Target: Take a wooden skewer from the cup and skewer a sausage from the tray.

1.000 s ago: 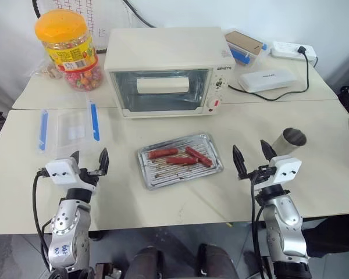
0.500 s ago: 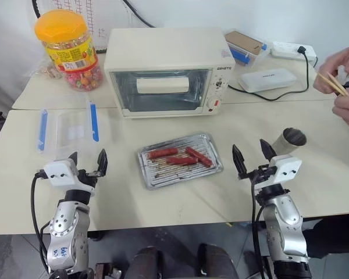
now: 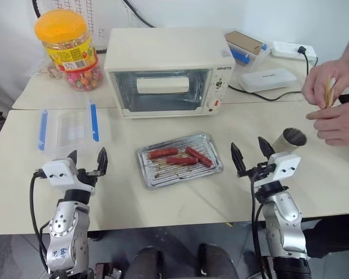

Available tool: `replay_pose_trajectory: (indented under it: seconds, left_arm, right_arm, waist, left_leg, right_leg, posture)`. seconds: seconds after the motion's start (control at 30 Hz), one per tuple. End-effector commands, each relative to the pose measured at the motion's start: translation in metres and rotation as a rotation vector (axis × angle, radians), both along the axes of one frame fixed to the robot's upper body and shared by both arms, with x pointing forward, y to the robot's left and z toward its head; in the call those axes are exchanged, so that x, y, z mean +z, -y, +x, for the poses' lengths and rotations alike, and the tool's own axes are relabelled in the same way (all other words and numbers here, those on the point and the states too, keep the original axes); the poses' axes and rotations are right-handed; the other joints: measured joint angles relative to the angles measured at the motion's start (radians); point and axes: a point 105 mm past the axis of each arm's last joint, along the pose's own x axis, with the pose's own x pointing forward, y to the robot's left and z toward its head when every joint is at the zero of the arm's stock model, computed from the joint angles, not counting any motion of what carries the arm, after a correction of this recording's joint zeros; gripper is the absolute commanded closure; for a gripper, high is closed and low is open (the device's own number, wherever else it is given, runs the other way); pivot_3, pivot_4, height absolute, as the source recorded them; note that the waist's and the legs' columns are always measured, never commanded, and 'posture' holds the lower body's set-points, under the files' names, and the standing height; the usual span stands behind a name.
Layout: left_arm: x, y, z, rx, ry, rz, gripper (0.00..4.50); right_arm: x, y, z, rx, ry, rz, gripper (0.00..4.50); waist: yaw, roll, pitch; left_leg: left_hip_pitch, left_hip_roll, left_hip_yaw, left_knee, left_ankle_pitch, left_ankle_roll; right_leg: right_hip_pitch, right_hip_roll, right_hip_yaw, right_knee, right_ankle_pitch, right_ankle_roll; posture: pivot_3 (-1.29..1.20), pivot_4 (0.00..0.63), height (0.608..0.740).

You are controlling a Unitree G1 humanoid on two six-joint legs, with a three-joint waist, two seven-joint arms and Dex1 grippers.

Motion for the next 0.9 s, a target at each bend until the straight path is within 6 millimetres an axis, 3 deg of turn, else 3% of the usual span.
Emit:
replay_pose_trajectory:
  seconds: [0.03, 0.9]
  left_arm:
    - [0.0134, 0.0031, -0.0042, -0.013, 0.051, 0.011, 0.03]
    - [0.0081, 0.0059, -0.0099, -0.018, 0.011, 0.024, 0.03]
  right_arm:
    - [0.0061, 0.0017, -0.0047, 0.002, 0.025, -0.008, 0.0]
    - [-0.0003, 0.0014, -0.0099, 0.014, -0.016, -0.014, 0.0]
  waist:
    - [0.0, 0.0, 0.0]
    - [0.0, 0.0, 0.0]
  left_leg:
    - [0.0, 0.0, 0.0, 0.0, 0.0, 0.0]
    - [0.0, 0.0, 0.0, 0.0, 0.0, 0.0]
  right_leg:
    - [0.0, 0.0, 0.0, 0.0, 0.0, 0.0]
    - [0.0, 0.0, 0.0, 0.0, 0.0, 0.0]
  posture:
    - [0.0, 0.15, 0.74]
    - [0.0, 0.15, 0.74]
